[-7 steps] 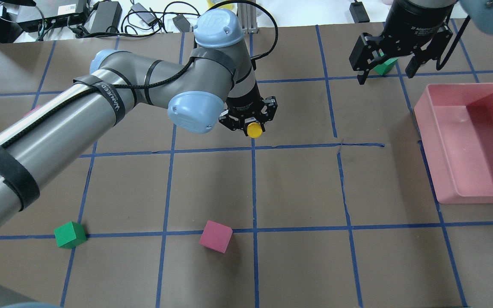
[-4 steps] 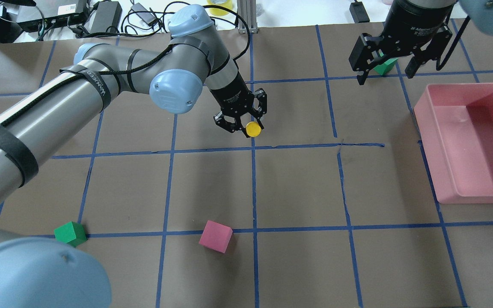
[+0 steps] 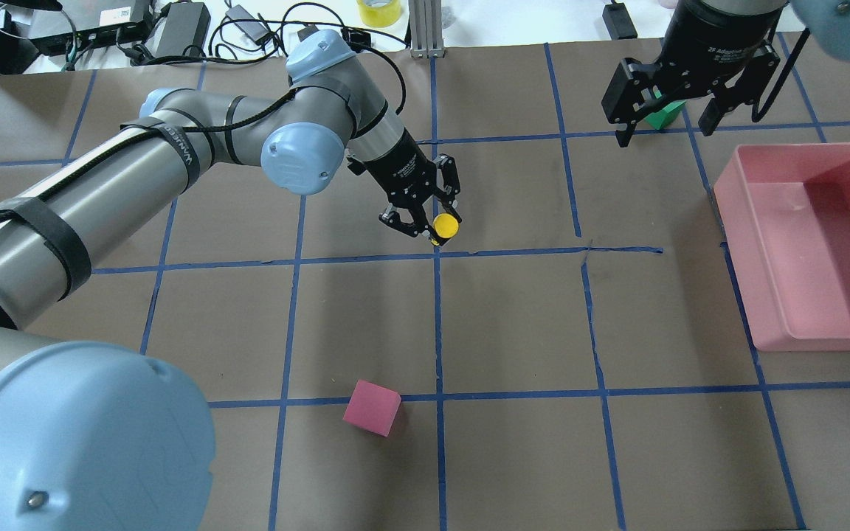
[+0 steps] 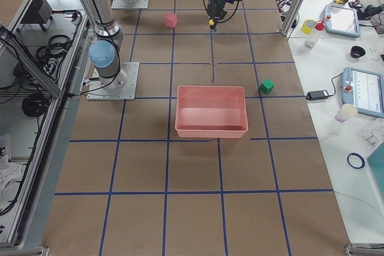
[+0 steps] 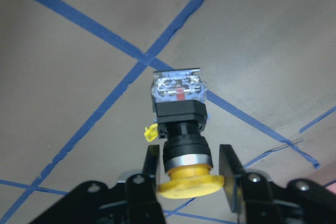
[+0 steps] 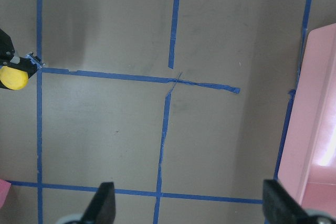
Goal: Align button upright
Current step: 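Set the button down standing on its base with the left gripper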
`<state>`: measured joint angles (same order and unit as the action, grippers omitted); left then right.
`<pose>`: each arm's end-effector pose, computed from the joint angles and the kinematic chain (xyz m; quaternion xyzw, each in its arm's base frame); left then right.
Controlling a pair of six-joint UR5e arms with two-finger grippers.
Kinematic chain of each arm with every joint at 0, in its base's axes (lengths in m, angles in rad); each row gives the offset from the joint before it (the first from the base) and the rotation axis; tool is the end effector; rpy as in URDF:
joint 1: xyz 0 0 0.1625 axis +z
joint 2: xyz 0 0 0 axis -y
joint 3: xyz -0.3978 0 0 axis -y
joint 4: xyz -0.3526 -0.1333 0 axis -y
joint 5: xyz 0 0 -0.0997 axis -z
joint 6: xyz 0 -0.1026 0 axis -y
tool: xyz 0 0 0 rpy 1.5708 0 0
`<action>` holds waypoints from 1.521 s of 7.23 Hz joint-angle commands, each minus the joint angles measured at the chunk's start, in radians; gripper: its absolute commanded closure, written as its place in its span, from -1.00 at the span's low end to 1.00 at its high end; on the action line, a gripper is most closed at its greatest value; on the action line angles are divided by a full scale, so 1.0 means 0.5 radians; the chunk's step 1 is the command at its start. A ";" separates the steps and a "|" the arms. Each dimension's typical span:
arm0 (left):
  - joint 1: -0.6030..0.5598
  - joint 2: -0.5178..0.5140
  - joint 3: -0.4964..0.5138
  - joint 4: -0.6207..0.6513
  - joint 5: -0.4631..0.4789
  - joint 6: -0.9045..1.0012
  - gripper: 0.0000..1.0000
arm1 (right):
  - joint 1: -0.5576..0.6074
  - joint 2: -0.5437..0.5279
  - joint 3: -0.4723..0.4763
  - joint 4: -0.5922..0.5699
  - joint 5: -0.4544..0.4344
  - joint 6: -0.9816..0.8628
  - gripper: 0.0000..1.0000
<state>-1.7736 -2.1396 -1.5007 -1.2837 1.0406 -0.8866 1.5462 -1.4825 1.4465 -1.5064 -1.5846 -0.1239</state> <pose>-0.3028 -0.5532 0.2215 0.3478 -0.8948 -0.2222 0.1700 0.1199 -0.4873 0.4661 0.0497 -0.9986 -0.0147 0.0058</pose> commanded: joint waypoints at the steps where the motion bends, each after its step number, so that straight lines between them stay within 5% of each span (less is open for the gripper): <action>1: 0.037 -0.037 -0.017 0.000 -0.062 -0.006 0.78 | 0.000 -0.002 0.009 0.000 0.000 0.002 -1.00; 4: 0.037 -0.071 -0.030 0.000 -0.075 0.015 0.60 | 0.000 -0.002 0.012 0.000 0.000 0.002 -1.00; 5: 0.037 -0.071 -0.036 0.003 -0.102 0.018 0.17 | 0.000 -0.002 0.012 0.000 0.000 0.002 -1.00; 6: 0.037 -0.071 -0.048 0.003 -0.111 0.049 0.12 | 0.000 -0.002 0.012 0.000 0.000 0.002 -1.00; 7: 0.037 -0.068 -0.048 0.003 -0.112 0.052 -0.21 | 0.000 -0.002 0.012 0.000 0.000 0.002 -1.00; 8: 0.037 -0.059 -0.048 0.006 -0.112 0.055 -0.99 | 0.000 -0.002 0.012 0.000 0.000 0.002 -1.00; 11: 0.047 0.066 -0.039 0.015 -0.075 0.180 -0.99 | 0.000 -0.002 0.012 0.000 0.000 0.002 -1.00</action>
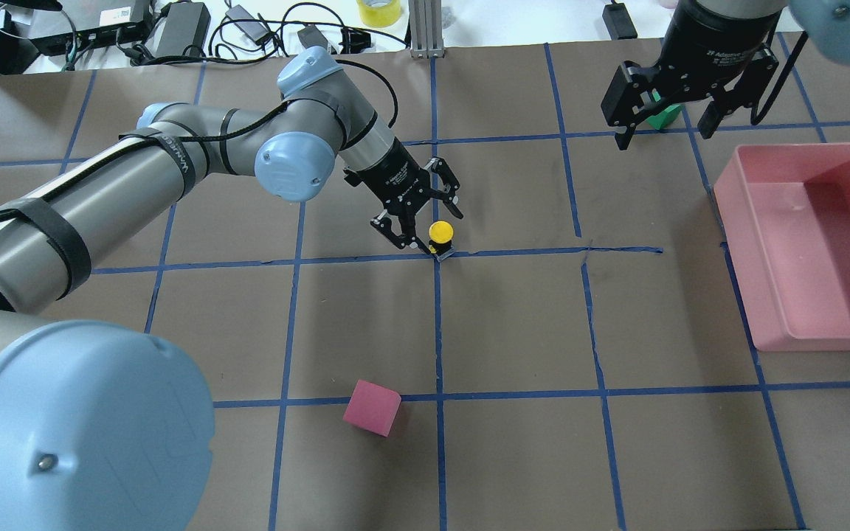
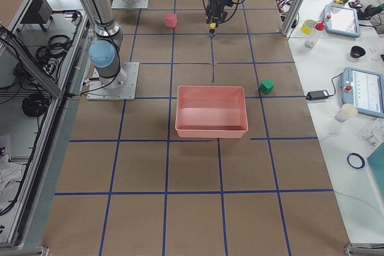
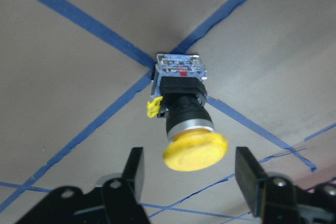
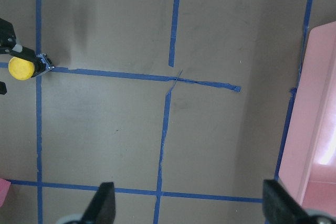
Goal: Align button upright
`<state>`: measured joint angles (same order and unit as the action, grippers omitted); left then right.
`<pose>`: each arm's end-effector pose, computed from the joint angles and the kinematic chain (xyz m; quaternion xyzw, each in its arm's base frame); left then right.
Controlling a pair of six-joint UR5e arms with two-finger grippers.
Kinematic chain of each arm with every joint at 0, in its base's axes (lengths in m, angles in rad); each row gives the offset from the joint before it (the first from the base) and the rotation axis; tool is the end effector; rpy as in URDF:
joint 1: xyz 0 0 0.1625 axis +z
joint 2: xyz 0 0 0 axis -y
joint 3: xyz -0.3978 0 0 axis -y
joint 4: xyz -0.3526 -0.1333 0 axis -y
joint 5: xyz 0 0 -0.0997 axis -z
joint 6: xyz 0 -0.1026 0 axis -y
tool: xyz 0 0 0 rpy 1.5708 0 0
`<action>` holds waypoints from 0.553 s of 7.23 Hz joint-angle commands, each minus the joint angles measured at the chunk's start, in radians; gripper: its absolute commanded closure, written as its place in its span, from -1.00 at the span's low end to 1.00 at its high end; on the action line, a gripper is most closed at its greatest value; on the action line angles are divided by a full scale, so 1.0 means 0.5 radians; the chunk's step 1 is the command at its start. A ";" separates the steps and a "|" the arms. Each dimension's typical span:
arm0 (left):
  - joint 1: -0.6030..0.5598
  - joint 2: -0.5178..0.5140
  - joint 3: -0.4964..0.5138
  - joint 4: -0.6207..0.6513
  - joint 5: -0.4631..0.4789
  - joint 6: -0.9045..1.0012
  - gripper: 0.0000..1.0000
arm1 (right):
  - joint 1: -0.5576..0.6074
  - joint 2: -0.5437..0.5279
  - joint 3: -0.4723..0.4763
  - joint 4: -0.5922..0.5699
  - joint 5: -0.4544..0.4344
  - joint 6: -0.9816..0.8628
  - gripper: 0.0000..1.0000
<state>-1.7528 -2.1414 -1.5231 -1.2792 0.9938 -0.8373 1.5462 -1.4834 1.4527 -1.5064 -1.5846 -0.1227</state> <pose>-0.2943 -0.5536 0.2146 0.3375 -0.8910 -0.2344 0.1927 0.1200 -0.4864 0.4637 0.0491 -0.9986 -0.0173 0.0056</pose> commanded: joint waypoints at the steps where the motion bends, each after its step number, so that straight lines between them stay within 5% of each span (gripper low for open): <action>1: 0.042 0.168 0.009 -0.015 0.086 0.131 -0.98 | 0.000 0.000 0.000 0.000 -0.003 0.000 -1.00; 4: 0.051 0.560 0.009 -0.248 0.422 0.584 -0.97 | -0.003 0.003 0.003 -0.003 -0.006 -0.003 -1.00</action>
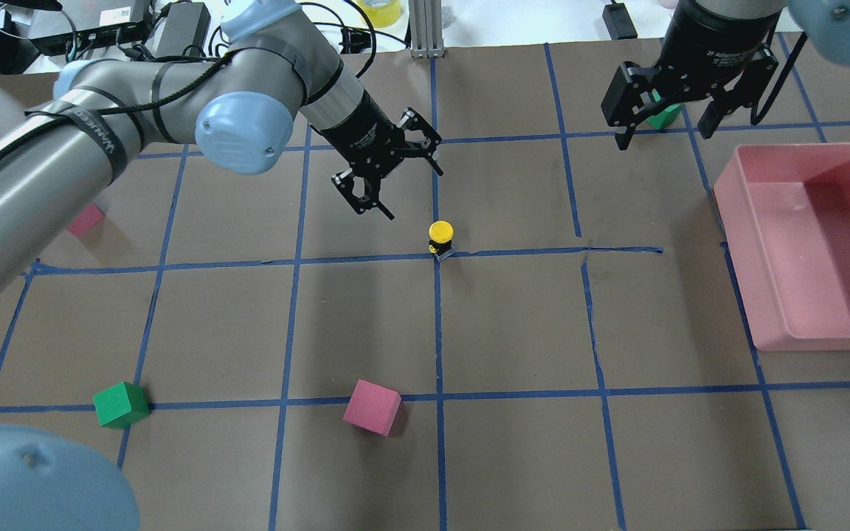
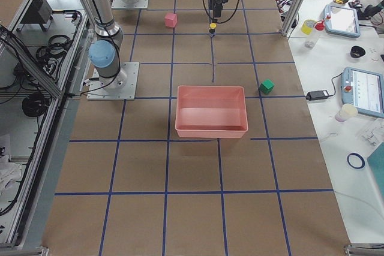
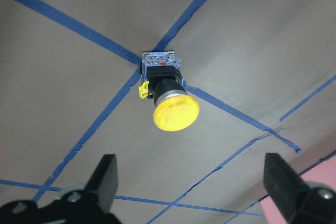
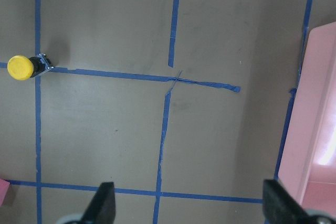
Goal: Align button upright
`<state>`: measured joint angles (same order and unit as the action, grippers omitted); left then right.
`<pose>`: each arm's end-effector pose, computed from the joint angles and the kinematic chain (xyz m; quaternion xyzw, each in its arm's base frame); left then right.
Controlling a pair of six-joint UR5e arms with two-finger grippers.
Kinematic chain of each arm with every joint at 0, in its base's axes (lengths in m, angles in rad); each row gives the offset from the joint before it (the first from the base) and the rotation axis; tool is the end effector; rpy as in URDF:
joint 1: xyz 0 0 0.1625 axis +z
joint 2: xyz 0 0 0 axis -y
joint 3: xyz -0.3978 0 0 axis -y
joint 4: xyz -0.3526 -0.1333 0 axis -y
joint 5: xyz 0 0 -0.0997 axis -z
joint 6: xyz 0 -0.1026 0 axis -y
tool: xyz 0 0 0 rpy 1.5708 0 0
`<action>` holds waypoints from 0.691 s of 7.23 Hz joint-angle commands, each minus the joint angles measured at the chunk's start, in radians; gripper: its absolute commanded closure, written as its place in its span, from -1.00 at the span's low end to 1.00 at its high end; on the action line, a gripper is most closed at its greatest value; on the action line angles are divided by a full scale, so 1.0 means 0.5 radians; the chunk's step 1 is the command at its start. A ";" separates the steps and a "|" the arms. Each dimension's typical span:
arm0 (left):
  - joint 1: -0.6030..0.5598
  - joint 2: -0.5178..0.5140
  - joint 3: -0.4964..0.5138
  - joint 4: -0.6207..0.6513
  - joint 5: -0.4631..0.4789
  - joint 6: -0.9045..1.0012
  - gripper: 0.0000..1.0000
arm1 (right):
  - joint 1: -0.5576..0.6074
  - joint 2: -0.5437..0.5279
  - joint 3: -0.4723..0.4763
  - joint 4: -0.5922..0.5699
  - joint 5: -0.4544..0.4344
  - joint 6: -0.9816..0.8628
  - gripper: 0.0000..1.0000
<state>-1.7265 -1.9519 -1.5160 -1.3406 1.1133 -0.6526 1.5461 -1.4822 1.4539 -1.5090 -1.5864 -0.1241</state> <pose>-0.2652 -0.5377 0.3175 0.2498 -0.9403 -0.1321 0.1899 0.1197 -0.4870 0.4628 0.0498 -0.9986 -0.0173 0.0065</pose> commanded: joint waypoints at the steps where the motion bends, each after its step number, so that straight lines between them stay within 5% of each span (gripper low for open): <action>1: -0.001 0.340 -0.017 -0.217 0.294 0.526 -0.98 | -0.003 -0.002 -0.002 -0.007 -0.003 0.000 -1.00; 3: -0.001 0.571 -0.021 -0.417 0.638 0.947 -1.00 | -0.003 0.004 0.001 -0.022 -0.003 -0.003 -1.00; 5: -0.004 0.752 -0.018 -0.482 0.785 1.005 -1.00 | -0.003 0.001 0.025 -0.019 -0.006 -0.003 -1.00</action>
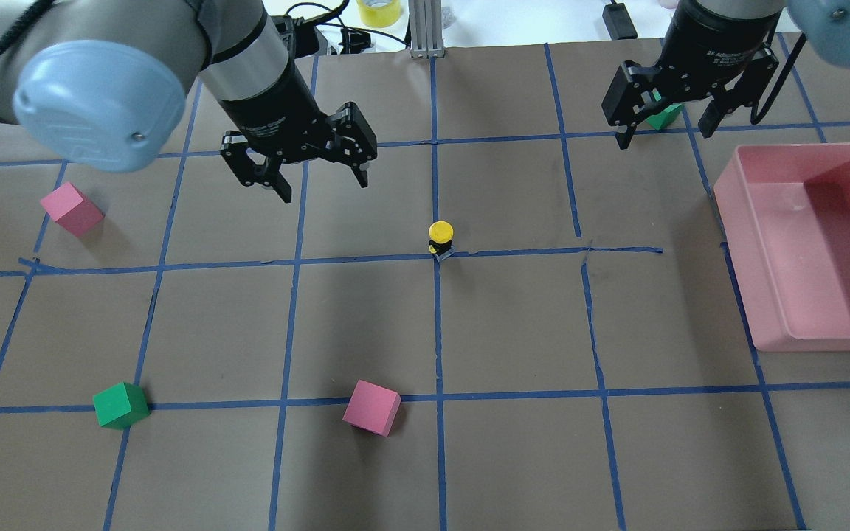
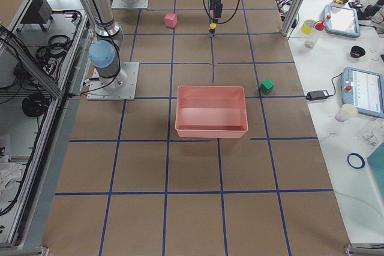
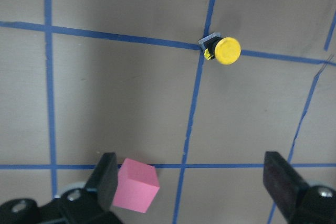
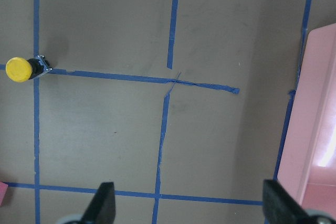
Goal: Align button upright
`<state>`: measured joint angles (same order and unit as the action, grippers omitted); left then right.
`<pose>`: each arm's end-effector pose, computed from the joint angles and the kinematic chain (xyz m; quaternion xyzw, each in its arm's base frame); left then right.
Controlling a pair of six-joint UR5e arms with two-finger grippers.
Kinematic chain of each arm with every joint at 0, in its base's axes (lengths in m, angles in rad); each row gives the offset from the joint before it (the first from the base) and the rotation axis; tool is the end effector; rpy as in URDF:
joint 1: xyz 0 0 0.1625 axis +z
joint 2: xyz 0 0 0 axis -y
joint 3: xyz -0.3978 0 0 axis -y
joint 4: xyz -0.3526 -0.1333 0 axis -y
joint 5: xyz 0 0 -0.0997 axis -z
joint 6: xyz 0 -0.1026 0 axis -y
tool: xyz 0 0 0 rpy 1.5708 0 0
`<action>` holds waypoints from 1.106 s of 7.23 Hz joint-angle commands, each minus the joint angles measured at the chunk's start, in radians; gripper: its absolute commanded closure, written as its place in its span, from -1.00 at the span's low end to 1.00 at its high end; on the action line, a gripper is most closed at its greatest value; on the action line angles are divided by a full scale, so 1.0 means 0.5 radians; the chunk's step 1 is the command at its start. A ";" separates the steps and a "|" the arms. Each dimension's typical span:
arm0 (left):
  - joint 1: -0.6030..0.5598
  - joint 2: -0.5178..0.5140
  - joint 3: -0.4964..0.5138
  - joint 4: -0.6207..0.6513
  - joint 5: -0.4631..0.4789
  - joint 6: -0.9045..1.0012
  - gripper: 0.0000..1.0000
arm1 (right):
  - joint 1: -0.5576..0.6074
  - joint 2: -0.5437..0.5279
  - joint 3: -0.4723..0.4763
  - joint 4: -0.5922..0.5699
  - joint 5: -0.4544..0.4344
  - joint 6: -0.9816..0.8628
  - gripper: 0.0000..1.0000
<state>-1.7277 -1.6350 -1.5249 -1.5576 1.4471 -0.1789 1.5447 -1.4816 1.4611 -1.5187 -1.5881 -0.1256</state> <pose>-0.2187 -0.4486 0.4507 0.0111 -0.9980 -0.0128 0.0605 0.1188 -0.4876 0.4603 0.0499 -0.9986 -0.0164 0.0074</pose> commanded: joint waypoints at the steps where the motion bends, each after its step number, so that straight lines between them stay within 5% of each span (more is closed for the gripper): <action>1: 0.001 0.195 0.003 -0.069 0.173 0.176 -1.00 | 0.000 -0.001 0.011 0.000 -0.002 0.000 -1.00; 8: 0.132 0.276 -0.138 0.210 0.363 0.489 -1.00 | 0.000 -0.001 0.011 0.003 -0.002 0.003 -1.00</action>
<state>-1.6824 -1.4989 -1.5936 -1.4586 1.5935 0.0501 1.5447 -1.4818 1.4665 -1.5175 -1.5892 -0.1243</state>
